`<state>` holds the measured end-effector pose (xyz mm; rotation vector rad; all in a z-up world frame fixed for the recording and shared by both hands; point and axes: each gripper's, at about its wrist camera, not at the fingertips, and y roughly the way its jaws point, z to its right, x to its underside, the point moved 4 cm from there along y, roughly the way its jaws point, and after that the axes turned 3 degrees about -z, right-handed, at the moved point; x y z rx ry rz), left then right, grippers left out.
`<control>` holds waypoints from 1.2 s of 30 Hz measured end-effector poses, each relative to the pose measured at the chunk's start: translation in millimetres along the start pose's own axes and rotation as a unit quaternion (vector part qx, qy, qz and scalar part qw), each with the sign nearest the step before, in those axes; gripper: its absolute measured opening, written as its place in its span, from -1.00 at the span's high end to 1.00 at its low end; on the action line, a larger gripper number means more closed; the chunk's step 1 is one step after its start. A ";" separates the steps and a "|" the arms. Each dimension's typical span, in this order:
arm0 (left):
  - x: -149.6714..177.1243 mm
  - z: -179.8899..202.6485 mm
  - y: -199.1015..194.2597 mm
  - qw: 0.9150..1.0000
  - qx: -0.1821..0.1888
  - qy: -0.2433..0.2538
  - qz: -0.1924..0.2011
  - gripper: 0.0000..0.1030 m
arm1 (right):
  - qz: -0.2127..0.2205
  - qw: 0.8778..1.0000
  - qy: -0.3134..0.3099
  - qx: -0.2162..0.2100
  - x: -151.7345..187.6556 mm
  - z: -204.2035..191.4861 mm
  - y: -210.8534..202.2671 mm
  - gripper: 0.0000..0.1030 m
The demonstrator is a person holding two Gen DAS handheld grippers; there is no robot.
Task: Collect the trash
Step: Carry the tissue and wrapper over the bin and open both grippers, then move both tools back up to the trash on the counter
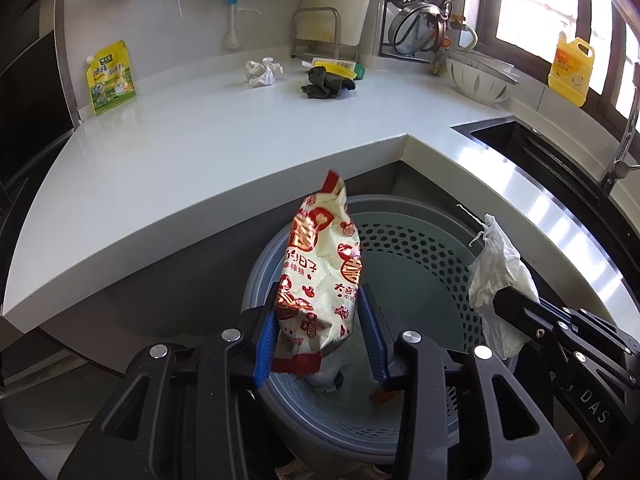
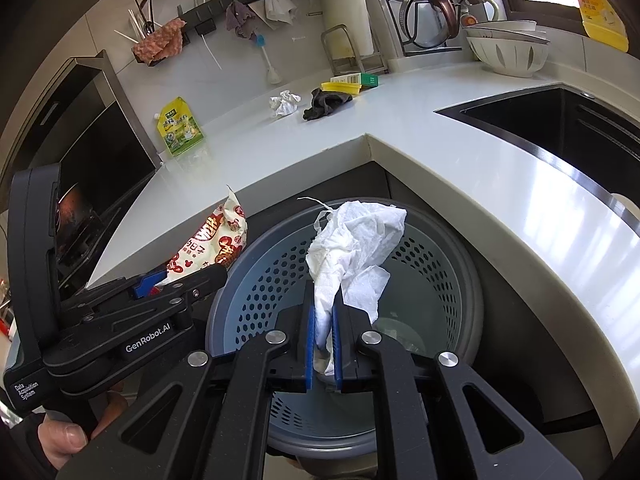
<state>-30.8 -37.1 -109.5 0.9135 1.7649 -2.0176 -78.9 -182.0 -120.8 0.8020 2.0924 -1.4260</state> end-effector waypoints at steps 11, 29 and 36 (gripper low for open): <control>0.6 -0.6 -2.2 1.000 0.007 -0.004 0.002 -0.03 | 0.006 1.000 0.003 0.001 1.7 2.0 -3.1 0.60; 1.5 -5.5 -3.0 1.000 0.001 -0.012 0.002 -0.18 | 0.012 1.000 0.011 0.000 2.3 6.9 -5.7 0.27; 0.3 -10.5 -5.6 1.000 -0.001 -0.015 0.007 -0.33 | 0.011 1.000 0.016 0.002 4.3 11.6 -1.7 0.20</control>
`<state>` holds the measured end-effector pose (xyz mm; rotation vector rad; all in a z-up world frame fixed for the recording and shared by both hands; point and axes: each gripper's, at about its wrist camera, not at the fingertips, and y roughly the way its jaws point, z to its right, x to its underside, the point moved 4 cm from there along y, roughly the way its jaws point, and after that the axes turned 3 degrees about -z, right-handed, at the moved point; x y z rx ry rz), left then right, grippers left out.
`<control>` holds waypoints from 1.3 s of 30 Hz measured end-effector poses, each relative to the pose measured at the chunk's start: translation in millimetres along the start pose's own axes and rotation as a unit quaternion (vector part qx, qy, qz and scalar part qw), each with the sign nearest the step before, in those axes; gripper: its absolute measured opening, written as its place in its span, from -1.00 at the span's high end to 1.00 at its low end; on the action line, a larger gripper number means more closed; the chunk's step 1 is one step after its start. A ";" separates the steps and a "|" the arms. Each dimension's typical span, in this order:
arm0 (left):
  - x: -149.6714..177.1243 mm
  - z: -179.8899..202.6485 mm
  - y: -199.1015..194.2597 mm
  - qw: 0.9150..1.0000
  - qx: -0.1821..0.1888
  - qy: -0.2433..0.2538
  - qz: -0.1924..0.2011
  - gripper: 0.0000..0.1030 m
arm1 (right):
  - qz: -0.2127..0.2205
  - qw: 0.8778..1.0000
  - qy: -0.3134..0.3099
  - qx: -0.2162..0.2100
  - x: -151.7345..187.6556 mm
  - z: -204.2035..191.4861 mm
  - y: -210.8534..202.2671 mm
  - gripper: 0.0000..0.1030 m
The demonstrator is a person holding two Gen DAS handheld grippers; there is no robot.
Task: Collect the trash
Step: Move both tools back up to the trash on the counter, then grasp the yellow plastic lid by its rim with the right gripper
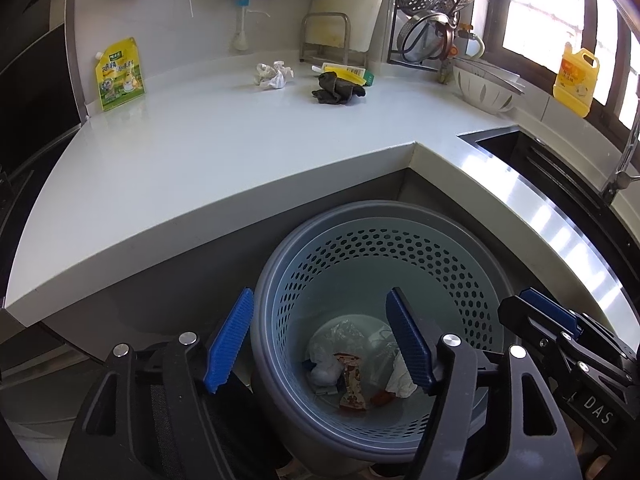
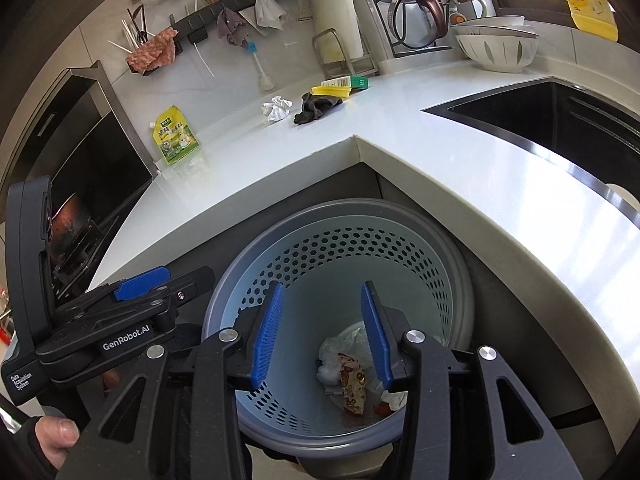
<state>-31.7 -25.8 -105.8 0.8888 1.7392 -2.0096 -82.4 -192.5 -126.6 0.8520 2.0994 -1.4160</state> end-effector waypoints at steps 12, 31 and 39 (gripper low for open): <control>-27.3 -17.7 -8.1 0.999 -0.005 -0.021 0.029 -0.81 | 0.028 1.000 0.005 0.001 -31.1 6.2 -3.6 -0.17; -178.2 -72.4 20.5 0.991 -0.053 -0.060 0.103 -0.88 | 0.037 0.996 -0.078 0.010 -199.4 -4.5 53.6 -0.41; -219.4 -86.2 64.7 0.991 -0.059 -0.074 0.090 -0.88 | -0.005 0.996 -0.089 0.010 -259.8 -0.3 132.0 -0.42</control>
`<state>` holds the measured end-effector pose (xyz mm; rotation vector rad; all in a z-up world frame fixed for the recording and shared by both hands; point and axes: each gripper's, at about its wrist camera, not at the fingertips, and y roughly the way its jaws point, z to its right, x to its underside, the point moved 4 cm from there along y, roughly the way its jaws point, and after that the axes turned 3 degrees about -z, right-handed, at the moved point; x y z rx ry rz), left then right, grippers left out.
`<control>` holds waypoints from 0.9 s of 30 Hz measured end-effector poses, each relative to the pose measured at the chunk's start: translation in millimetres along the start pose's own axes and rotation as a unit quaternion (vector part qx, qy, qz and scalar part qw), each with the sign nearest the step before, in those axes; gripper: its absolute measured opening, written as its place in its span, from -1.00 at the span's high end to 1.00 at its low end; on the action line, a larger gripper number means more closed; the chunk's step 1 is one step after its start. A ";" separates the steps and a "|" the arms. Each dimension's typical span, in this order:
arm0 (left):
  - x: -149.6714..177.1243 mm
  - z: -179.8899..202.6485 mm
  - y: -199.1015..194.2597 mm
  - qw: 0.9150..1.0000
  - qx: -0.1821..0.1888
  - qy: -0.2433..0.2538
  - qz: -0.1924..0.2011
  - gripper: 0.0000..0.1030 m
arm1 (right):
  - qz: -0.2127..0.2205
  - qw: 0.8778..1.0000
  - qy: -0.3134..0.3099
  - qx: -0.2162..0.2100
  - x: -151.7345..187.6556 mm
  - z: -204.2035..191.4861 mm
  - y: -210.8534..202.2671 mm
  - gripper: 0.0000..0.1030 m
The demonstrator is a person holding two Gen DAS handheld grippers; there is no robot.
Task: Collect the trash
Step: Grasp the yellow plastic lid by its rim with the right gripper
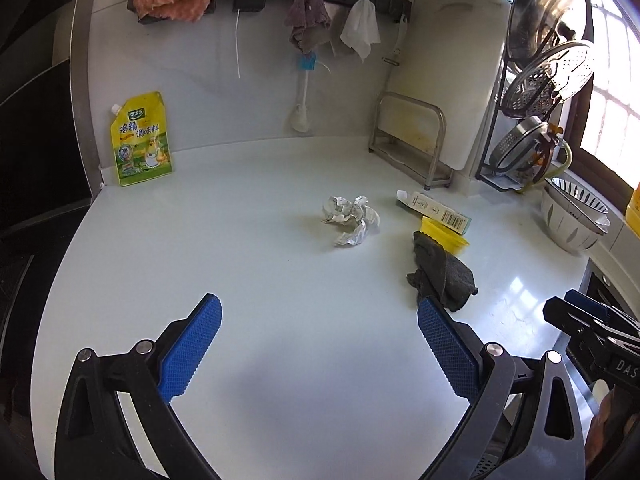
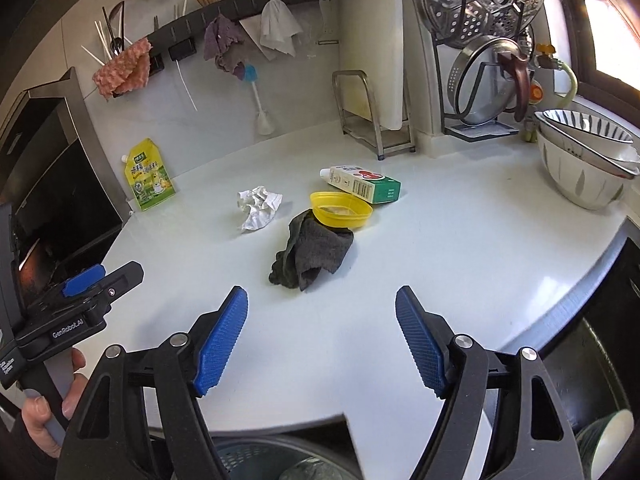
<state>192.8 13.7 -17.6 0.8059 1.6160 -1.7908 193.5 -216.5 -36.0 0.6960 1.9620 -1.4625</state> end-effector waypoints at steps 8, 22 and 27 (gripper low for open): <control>-9.5 5.4 44.0 1.000 -0.004 0.000 -0.023 -0.88 | -0.033 0.999 -0.010 -0.003 -40.6 5.9 73.5 -0.42; -13.4 18.2 69.5 0.999 0.005 0.014 -0.035 -0.88 | -0.084 0.996 0.026 -0.022 -68.6 21.0 144.6 -0.42; -13.7 26.2 71.2 0.999 0.003 0.023 -0.033 -0.88 | -0.087 0.996 0.027 -0.019 -74.7 21.1 153.5 -0.42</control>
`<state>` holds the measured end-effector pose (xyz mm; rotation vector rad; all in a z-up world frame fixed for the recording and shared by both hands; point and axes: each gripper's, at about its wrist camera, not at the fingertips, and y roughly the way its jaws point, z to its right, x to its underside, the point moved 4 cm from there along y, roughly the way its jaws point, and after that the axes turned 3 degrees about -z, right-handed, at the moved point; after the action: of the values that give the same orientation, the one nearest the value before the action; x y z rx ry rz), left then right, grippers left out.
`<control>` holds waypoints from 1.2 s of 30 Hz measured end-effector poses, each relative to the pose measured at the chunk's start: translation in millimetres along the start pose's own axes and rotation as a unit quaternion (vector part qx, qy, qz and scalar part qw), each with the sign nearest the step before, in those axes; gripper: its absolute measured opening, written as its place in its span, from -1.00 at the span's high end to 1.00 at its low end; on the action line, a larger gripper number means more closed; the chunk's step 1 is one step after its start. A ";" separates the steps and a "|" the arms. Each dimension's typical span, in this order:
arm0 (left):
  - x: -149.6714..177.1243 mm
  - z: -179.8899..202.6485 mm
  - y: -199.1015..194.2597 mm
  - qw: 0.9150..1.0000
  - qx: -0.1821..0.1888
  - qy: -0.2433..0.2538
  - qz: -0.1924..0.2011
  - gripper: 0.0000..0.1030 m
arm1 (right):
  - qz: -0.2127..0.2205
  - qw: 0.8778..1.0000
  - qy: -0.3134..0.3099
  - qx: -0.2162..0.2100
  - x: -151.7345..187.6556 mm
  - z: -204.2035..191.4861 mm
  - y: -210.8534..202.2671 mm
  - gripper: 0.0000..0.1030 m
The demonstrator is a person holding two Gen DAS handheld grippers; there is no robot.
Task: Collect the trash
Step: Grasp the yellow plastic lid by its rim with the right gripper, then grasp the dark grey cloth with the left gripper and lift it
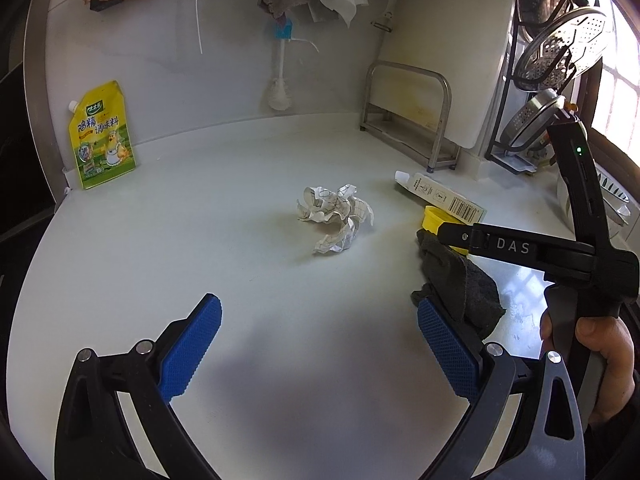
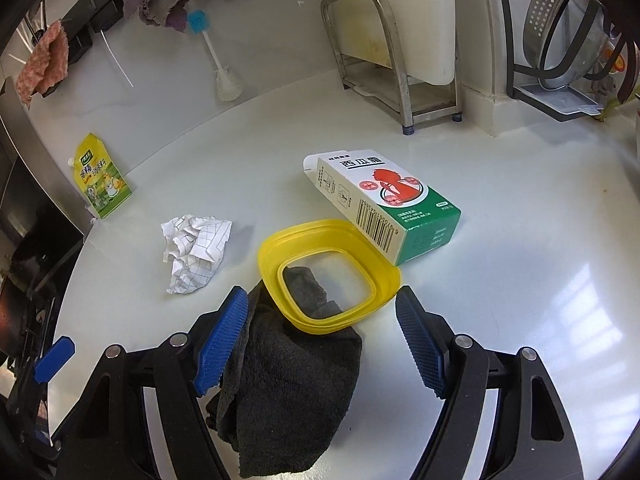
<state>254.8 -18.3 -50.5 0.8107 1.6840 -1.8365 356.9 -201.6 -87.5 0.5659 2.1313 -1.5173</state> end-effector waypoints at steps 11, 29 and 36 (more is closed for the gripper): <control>-1.8 16.2 3.2 1.000 -0.004 0.013 -0.002 -0.88 | -0.002 1.000 -0.008 -0.007 -2.6 1.5 5.5 -0.29; 0.9 47.1 7.3 1.000 0.008 0.004 -0.027 -0.88 | 0.064 0.997 0.032 0.004 39.0 40.1 -69.2 -0.24; 0.5 66.7 12.6 0.999 -0.004 0.013 -0.037 -0.88 | 0.081 0.994 0.072 0.005 59.7 70.7 -95.1 -0.23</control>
<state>257.9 -85.8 -56.2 0.7812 1.7574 -1.8751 263.3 -294.1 -70.2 0.8542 2.1263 -1.4380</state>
